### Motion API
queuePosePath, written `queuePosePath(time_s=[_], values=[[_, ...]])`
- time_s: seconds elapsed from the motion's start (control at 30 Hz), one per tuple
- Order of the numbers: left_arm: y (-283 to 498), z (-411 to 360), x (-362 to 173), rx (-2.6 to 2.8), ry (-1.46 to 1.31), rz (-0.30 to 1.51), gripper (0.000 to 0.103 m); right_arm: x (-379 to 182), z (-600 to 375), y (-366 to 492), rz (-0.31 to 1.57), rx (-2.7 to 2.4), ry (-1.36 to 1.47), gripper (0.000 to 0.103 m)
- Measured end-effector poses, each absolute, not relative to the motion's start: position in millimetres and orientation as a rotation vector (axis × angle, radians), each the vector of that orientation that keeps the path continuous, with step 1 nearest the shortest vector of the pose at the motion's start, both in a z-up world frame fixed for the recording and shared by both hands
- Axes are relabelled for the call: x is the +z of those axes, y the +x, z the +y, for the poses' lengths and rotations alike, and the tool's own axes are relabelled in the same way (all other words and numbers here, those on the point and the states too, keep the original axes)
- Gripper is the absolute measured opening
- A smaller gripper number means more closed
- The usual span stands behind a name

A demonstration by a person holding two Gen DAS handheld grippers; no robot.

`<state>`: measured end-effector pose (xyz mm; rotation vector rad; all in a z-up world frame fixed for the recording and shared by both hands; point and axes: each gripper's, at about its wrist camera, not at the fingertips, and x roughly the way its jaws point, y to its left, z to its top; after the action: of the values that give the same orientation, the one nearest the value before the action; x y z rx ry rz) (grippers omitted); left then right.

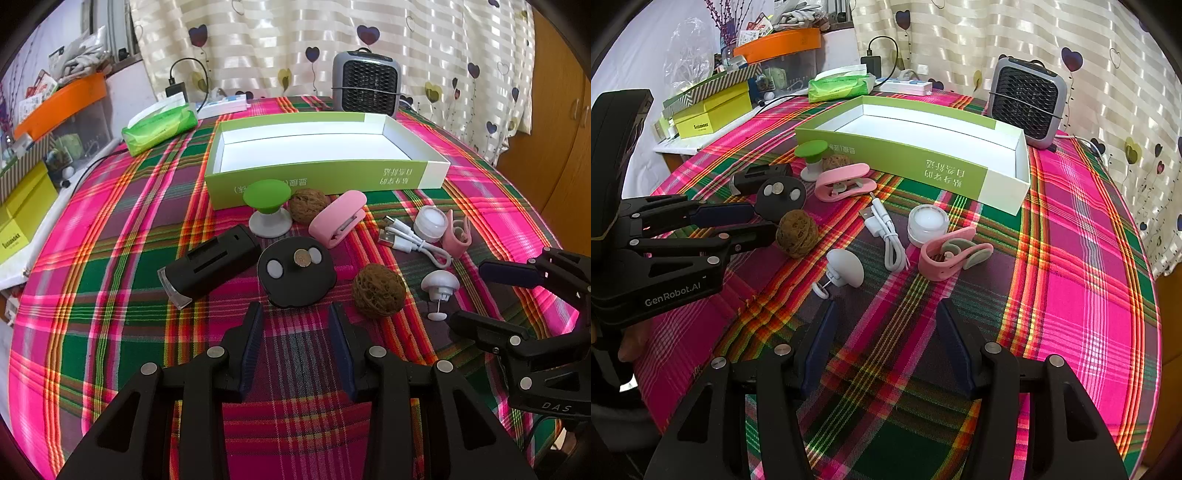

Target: Organize objects

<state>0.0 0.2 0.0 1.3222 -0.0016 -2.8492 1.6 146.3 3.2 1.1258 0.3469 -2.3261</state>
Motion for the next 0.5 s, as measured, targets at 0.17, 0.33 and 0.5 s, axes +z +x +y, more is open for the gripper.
queuePosePath(time_s=[0.17,0.33,0.5], values=[[0.0,0.1,0.0,-2.849,1.322,-0.004,0.035,3.2,146.4,1.5,0.347,-2.326,1.126,0.057],[0.0,0.0,0.0,-2.848,1.322,-0.005,0.035,3.2,146.3,1.6,0.347,-2.326,1.126,0.057],[0.0,-0.3,0.1,-2.848,1.322,-0.006,0.035,3.2,146.4,1.5,0.346,-2.326,1.126,0.057]])
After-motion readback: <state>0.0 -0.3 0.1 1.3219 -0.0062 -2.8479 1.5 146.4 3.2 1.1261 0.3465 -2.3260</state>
